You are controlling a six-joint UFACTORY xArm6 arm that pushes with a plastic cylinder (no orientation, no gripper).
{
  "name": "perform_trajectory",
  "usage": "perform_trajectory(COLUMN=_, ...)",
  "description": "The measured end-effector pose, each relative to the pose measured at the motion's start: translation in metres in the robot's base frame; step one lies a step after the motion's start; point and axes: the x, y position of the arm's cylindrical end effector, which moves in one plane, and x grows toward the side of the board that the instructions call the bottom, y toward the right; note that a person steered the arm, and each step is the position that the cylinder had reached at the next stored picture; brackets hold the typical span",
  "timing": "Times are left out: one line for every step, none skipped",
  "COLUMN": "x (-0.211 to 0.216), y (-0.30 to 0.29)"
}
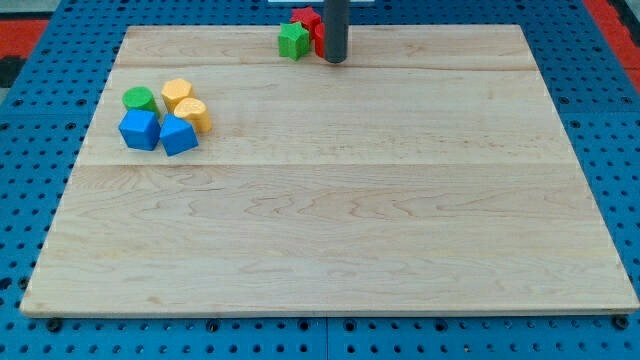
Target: Point your arm at the green circle
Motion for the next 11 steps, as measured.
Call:
perform_trajectory(x=-0.01, y=-0.005)
perform_trajectory(x=-0.027, y=-0.005)
perform_trajectory(x=-0.023, y=-0.005)
perform_trajectory(x=0.033, y=-0.006)
perform_trajectory(x=0.049, y=-0.06)
perform_trajectory(x=0.04, y=-0.141)
perform_trajectory(x=0.028, y=-0.226)
perform_trajectory(x=0.039, y=-0.307)
perform_trajectory(x=0.072, y=-0.31)
perform_trajectory(x=0.089, y=-0.257)
perform_trajectory(x=0.106, y=-0.19)
